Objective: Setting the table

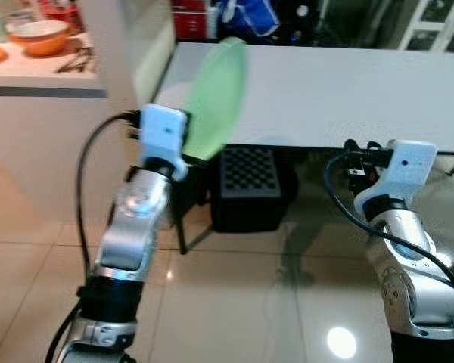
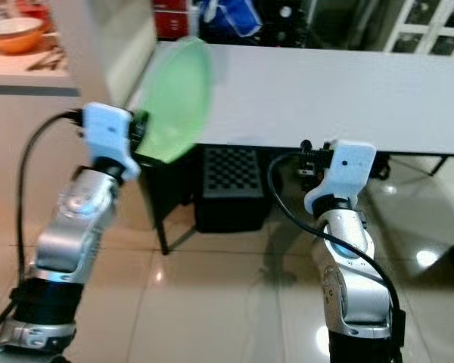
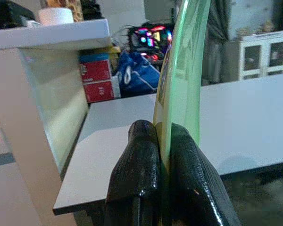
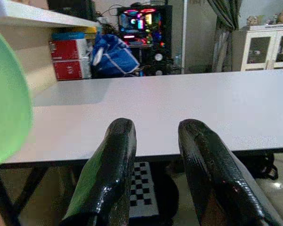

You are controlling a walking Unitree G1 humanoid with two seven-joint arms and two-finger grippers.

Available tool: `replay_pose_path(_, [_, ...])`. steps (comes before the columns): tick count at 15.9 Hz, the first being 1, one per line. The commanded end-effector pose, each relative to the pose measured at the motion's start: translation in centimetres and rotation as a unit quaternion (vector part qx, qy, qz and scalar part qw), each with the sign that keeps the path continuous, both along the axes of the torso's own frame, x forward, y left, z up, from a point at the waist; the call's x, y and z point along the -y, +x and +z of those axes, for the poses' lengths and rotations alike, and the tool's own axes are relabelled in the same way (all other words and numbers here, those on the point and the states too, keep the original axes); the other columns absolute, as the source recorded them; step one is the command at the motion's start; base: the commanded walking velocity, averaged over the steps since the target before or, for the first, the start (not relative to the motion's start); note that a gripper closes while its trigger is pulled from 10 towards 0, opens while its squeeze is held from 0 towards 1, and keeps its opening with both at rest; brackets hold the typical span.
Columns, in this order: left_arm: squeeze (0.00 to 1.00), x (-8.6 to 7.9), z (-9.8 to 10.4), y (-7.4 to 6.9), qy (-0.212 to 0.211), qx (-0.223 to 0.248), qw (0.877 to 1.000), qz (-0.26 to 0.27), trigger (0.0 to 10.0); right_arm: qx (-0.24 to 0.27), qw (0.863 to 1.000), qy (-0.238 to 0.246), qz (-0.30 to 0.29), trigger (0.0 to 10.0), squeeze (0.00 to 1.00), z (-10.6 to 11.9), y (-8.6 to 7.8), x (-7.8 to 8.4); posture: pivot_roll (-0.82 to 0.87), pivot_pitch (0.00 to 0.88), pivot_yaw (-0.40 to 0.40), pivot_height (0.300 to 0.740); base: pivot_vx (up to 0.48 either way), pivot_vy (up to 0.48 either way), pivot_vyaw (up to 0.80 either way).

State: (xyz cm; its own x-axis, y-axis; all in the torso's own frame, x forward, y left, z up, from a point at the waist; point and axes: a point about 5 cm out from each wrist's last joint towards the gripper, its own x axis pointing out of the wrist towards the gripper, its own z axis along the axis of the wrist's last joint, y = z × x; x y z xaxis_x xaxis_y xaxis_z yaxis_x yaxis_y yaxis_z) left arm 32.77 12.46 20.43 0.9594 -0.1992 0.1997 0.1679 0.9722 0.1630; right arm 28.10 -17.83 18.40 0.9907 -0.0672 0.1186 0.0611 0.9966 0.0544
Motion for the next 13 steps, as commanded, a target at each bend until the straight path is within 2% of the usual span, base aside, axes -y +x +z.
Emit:
replay_pose_path(1, [0.00,1.2,1.1,-0.2,-0.001,0.029,0.999,-0.020,10.0,-0.005,1.000,-0.001,-0.012,10.0,0.00,0.0,-0.1,0.7,-0.03,0.000,0.023,0.740,0.000,-0.439,0.00])
replay_pose_path(2, [0.00,1.2,1.2,-0.1,-0.001,0.029,0.999,-0.020,10.0,-0.005,1.000,-0.001,-0.012,10.0,0.00,0.0,-0.1,0.7,-0.03,0.000,0.023,0.740,0.000,-0.390,0.00])
replay_pose_path(3, [0.00,1.0,0.8,0.1,0.017,0.016,1.000,-0.005,10.0,-0.005,1.000,0.000,-0.012,10.0,0.00,0.0,0.0,0.8,-0.03,0.000,0.024,0.740,0.000,0.000,0.00])
replay_pose_path(4, [0.00,0.4,0.4,0.5,0.008,-0.002,1.000,0.023,10.0,-0.008,1.000,0.001,-0.010,10.0,0.00,0.0,0.0,0.7,-0.03,0.000,0.024,0.740,0.000,0.000,0.00])
replay_pose_path(5, [0.00,0.2,0.4,0.6,0.006,-0.005,1.000,0.029,10.0,-0.009,1.000,0.001,-0.007,10.0,0.00,0.0,0.0,0.7,-0.04,0.000,0.024,0.740,0.000,0.000,0.00])
replay_pose_path(8, [0.00,0.2,0.6,0.8,0.015,-0.005,0.999,0.029,10.0,-0.013,1.000,0.006,-0.003,10.0,0.00,0.1,0.2,0.4,-0.04,0.000,0.029,0.740,0.000,0.000,0.00])
replay_pose_path(11, [0.00,0.2,0.7,0.8,-0.006,-0.001,1.000,0.021,10.0,-0.014,1.000,0.011,-0.003,10.0,0.00,0.1,0.2,0.2,-0.04,0.000,0.031,0.740,0.000,0.000,0.00])
replay_pose_path(13, [0.00,0.2,0.8,0.8,-0.012,-0.001,1.000,0.016,10.0,-0.018,1.000,0.013,-0.004,10.0,0.00,0.1,0.3,0.2,-0.04,0.000,0.031,0.740,0.294,0.000,0.00])
